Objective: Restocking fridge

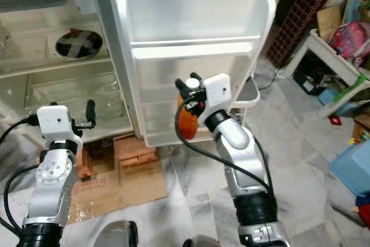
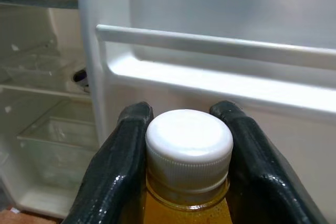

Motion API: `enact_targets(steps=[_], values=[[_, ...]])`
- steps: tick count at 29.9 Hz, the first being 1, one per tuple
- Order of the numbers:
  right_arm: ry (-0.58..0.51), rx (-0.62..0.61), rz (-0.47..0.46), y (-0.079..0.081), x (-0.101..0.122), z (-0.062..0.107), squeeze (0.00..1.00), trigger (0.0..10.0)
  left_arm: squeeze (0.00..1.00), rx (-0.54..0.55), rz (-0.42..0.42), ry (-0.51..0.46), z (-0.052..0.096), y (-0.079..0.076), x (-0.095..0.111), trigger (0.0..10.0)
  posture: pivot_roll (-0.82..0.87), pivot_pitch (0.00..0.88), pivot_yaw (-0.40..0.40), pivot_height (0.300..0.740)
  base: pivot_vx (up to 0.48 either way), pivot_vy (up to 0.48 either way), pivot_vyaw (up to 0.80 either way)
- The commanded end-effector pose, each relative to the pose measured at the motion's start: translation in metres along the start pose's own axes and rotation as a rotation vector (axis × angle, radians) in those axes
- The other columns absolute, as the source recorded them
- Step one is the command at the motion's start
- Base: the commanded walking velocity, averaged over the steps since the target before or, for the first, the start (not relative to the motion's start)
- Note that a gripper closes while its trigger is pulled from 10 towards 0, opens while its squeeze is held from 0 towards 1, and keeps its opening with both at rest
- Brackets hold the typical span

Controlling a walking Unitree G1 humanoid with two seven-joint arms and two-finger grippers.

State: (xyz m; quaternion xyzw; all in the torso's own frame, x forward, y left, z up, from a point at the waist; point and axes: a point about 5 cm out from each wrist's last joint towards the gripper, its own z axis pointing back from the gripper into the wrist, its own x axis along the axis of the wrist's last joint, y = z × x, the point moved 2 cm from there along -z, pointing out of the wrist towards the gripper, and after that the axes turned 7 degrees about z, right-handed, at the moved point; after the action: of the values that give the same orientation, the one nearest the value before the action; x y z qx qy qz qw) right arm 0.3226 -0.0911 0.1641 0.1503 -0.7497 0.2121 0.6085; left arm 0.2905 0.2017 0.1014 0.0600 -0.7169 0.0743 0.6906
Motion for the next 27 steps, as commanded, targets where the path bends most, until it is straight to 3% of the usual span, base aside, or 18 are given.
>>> enact_targets(steps=[1,6,14,18,27], values=[[-0.050,0.012,0.019,0.001,0.011,0.000,0.00,10.0,0.00,-0.008,0.004,-0.006,0.000,-0.003,0.003,10.0,0.02,0.090,-0.065,0.740,0.352,0.000,0.00],[-0.051,0.018,0.025,0.001,0.011,0.001,0.00,10.0,0.00,0.014,0.005,0.015,0.004,0.002,0.000,10.0,0.02,0.085,-0.065,0.740,0.112,0.000,0.00],[-0.041,0.011,0.021,-0.001,0.008,0.005,0.00,10.0,0.00,0.127,-0.005,0.059,0.025,0.038,-0.003,10.0,0.04,0.100,-0.064,0.740,0.000,0.000,0.00],[-0.044,0.018,0.013,0.001,0.008,0.002,0.00,10.0,0.00,0.128,0.003,0.069,0.025,0.038,-0.004,10.0,0.04,0.104,-0.066,0.740,0.000,0.000,0.00],[-0.048,0.015,0.007,0.003,0.009,0.002,0.00,10.0,0.00,0.105,0.001,0.062,0.021,0.031,-0.001,10.0,0.03,0.114,-0.061,0.740,0.000,0.480,0.00]])
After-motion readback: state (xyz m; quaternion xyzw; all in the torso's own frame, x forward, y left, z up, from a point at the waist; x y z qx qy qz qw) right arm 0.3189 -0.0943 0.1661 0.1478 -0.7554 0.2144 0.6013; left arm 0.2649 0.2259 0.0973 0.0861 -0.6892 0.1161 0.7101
